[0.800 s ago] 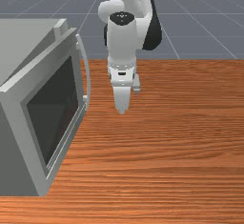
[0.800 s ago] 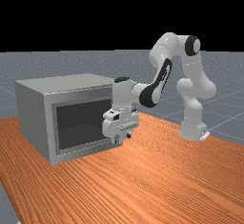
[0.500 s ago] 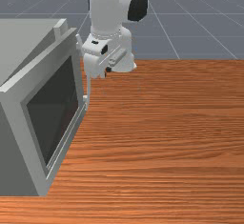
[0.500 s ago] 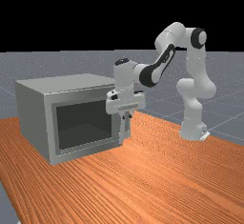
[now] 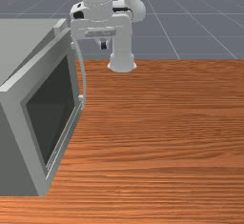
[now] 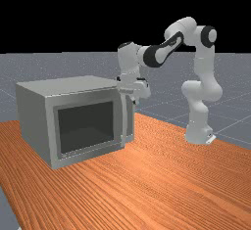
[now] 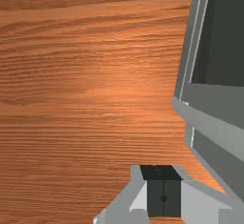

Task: Open the microwave

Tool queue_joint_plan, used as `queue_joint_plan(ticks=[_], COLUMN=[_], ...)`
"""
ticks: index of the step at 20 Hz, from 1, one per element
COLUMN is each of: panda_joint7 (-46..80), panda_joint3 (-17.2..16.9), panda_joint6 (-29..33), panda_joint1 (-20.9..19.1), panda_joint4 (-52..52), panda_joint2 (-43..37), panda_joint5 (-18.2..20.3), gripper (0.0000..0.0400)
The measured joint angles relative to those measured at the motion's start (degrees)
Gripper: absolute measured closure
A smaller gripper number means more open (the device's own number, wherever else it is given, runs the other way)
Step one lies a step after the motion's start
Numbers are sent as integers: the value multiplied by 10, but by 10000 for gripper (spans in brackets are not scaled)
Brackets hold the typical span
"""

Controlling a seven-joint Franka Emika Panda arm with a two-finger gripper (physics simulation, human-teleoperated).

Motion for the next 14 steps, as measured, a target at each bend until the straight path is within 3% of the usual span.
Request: queue_joint_plan(ticks=[6,14], panda_joint7=[14,20], panda_joint3=[-23,-82], panda_joint6=[-25,-52], panda_joint1=[9,-56], panda_joint4=[-4,34], panda_joint2=[-35,-155], panda_joint5=[1,-27], gripper=[400,400])
